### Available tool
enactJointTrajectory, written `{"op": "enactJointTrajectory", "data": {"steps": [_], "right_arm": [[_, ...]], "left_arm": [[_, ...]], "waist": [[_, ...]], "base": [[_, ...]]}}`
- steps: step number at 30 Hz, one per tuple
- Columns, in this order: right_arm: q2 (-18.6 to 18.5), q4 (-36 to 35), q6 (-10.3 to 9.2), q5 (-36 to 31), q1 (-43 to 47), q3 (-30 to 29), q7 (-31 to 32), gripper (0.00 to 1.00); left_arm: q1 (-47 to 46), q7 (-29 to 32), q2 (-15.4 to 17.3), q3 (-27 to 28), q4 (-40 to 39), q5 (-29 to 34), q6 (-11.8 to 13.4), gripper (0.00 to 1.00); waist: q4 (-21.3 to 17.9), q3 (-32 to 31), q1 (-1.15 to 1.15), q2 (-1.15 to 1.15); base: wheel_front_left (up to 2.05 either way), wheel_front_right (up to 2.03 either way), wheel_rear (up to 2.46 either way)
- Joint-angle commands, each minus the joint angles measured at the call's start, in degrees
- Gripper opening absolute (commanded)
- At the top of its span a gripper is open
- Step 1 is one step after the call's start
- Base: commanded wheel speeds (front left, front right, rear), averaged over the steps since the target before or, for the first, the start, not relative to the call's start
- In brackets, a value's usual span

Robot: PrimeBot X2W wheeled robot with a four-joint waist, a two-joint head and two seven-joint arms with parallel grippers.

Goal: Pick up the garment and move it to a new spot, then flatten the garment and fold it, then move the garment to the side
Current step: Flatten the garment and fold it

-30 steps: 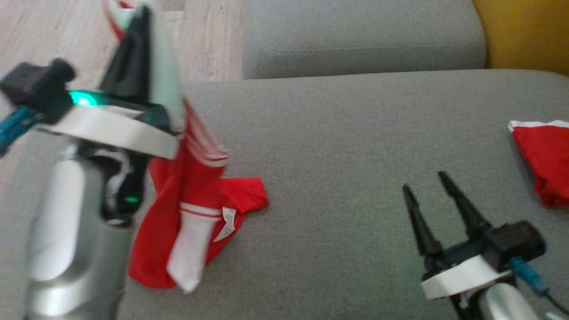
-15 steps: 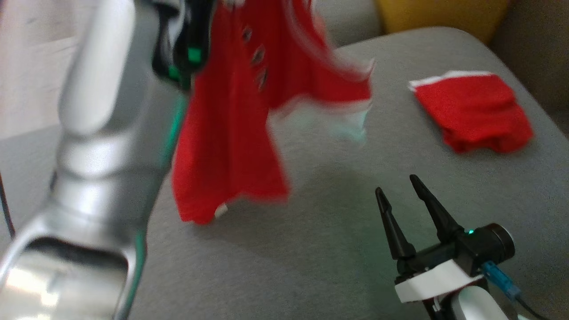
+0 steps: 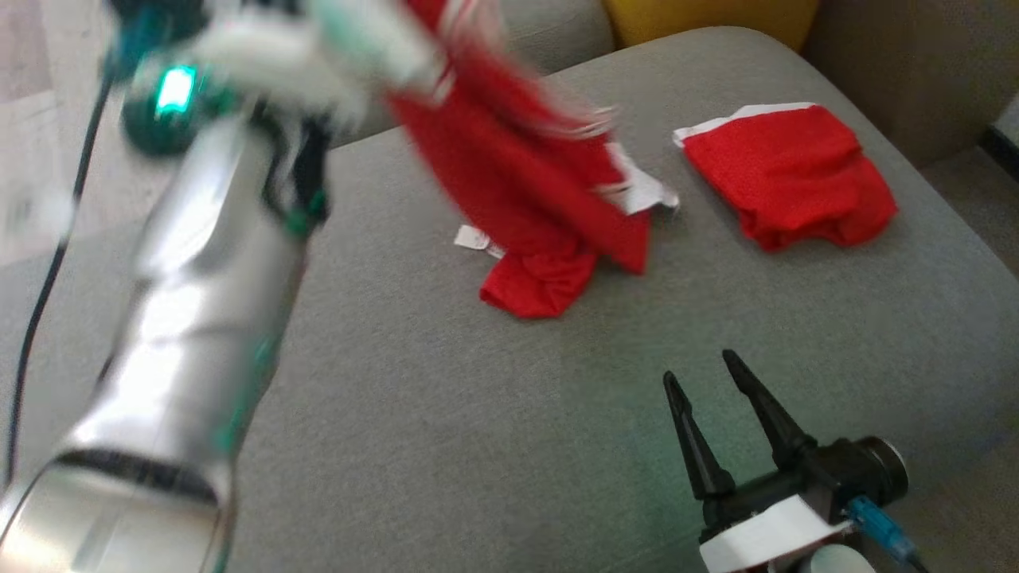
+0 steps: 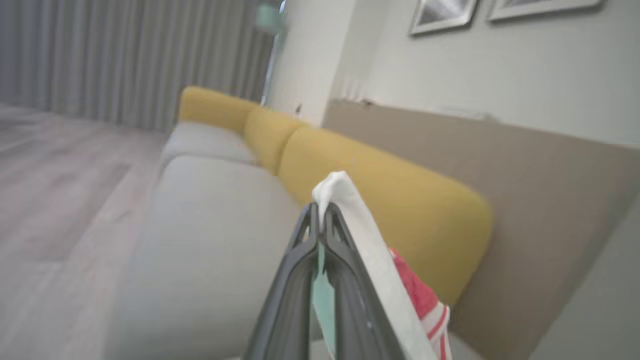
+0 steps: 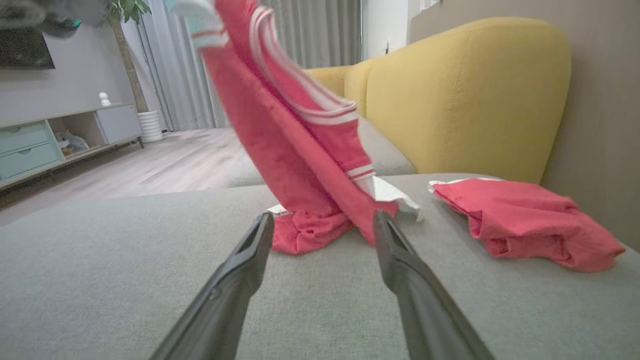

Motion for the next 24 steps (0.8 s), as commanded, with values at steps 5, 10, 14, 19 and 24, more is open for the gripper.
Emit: {"op": "enactJointTrajectory", "data": {"steps": [5, 10, 14, 19, 24], "right_arm": [[0.4, 1.0, -0.04, 0.3, -1.8, 0.1, -0.6, 1.00], [0.5, 4.1, -0.04, 2.1, -3.8, -3.7, -0.6, 1.00], [-0.3, 9.3, -0.04, 5.6, -8.4, -5.4, -0.6, 1.00], [-3.3, 18.9, -0.04, 12.9, -19.5, -5.5, 1.0, 1.00], [-6.6, 28.3, -0.04, 22.2, -30.8, -2.5, 3.9, 1.00]], "left_arm": [[4.4, -1.6, 7.1, 3.8, 1.2, -2.1, -1.7, 0.00], [10.1, -2.6, 10.0, 6.5, 0.6, -5.2, -4.3, 0.00], [13.1, -2.1, 10.5, 7.4, -1.7, -7.3, -6.6, 0.00], [14.3, -1.5, 10.1, 6.7, -6.0, -7.7, -7.8, 0.00], [13.8, -1.1, 8.9, 5.5, -10.2, -7.3, -7.9, 0.00]], "waist": [[3.9, 2.0, 0.00, 0.00], [8.4, 3.6, 0.00, 0.00], [12.1, 5.1, 0.00, 0.00], [16.3, 8.0, 0.00, 0.00], [20.3, 11.4, 0.00, 0.00]], "base": [[0.00, 0.00, 0.00], [0.00, 0.00, 0.00], [0.00, 0.00, 0.00], [0.00, 0.00, 0.00], [0.00, 0.00, 0.00]]}}
